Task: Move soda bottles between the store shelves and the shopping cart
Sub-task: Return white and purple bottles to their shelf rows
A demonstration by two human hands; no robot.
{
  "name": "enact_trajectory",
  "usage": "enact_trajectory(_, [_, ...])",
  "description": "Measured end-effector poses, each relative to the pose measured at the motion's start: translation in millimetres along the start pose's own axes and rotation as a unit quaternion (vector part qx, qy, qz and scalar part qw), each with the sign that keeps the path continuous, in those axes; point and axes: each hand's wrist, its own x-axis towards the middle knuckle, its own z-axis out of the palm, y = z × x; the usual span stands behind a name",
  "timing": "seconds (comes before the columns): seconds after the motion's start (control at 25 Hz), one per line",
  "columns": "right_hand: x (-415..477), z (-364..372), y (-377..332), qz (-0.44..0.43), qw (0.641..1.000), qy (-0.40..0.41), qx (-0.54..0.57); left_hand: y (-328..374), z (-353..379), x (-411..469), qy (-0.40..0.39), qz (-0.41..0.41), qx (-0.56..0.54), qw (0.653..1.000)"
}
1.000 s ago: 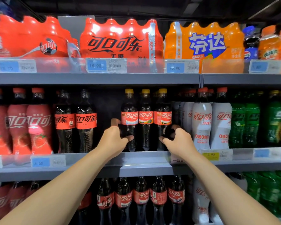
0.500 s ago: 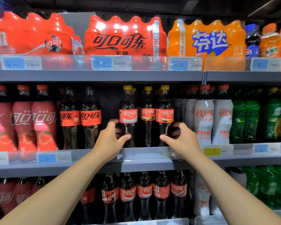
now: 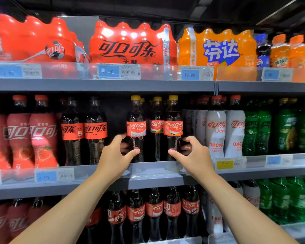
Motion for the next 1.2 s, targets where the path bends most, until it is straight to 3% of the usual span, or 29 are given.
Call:
enact_trajectory(0.76, [-16, -12, -5, 0.025, 0.999, 0.012, -0.039, 4, 2, 2, -0.013, -0.012, 0.017, 1.0])
enact_trajectory(0.88, [-23, -13, -21, -0.138, 0.976, 0.136, -0.096, 3, 4, 2, -0.009, -0.013, 0.019, 1.0])
enact_trajectory(0.96, [-19, -10, -42, -0.228, 0.954, 0.176, -0.08, 3, 4, 2, -0.007, -0.017, 0.02, 1.0])
enact_trajectory(1.08, [0, 2, -82, -0.171, 0.975, 0.134, 0.046, 3, 1, 2, -0.007, -0.023, 0.027, 0.999])
enact_trajectory(1.2, [20, 19, -108, -0.109, 0.986, 0.093, 0.083, 3, -1, 1, 0.002, -0.031, 0.025, 0.999])
